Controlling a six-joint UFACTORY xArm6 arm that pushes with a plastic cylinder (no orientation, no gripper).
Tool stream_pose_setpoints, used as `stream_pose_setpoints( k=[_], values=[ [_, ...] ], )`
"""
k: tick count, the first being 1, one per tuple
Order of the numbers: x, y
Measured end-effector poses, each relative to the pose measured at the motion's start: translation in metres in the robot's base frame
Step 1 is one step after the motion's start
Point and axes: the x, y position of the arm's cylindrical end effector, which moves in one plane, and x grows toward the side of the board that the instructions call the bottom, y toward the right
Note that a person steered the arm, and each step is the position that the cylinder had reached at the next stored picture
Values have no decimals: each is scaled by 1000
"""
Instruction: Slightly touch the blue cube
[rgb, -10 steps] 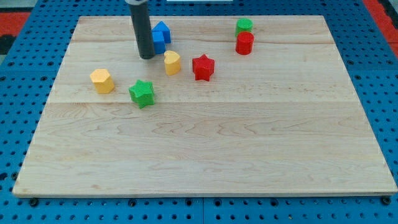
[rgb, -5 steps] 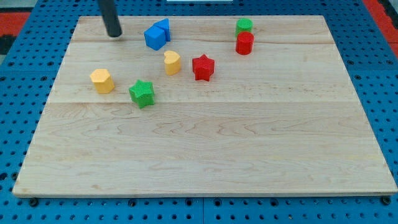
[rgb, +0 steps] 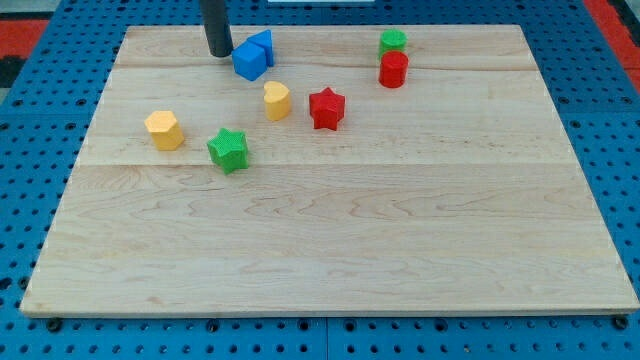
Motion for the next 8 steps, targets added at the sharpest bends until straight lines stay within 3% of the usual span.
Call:
stream_pose_setpoints(
  k=[6,8],
  values=[
    [38,7],
    [-3,7]
  ],
)
